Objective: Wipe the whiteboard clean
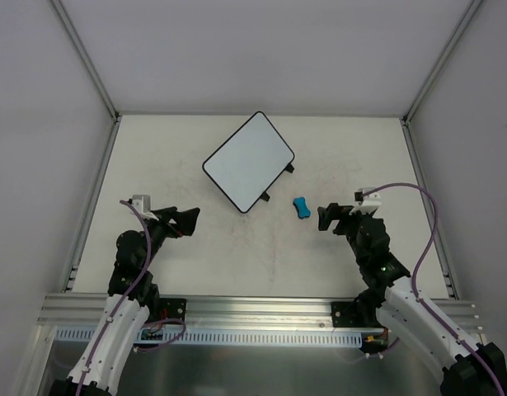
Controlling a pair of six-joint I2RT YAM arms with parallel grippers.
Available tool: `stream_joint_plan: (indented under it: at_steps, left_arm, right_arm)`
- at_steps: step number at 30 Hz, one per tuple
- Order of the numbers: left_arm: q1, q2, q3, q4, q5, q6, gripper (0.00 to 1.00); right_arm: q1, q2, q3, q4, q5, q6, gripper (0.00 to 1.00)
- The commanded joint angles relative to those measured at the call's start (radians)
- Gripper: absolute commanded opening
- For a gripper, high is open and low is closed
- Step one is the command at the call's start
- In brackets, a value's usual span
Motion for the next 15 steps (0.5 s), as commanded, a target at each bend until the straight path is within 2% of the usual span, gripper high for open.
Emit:
stream_joint_plan:
  at_steps: [1, 15]
  left_arm:
    - [-0.008, 0.013, -0.006, -0.012, -0.026, 0.014, 0.99]
    - [-0.008, 0.019, -0.004, -0.013, -0.031, 0.015, 0.99]
  right_arm:
    - [0.001, 0.0, 0.008, 0.076, -0.005, -0.007, 0.99]
    - [0.001, -0.014, -0.001, 0.073, 0.009, -0.004, 0.99]
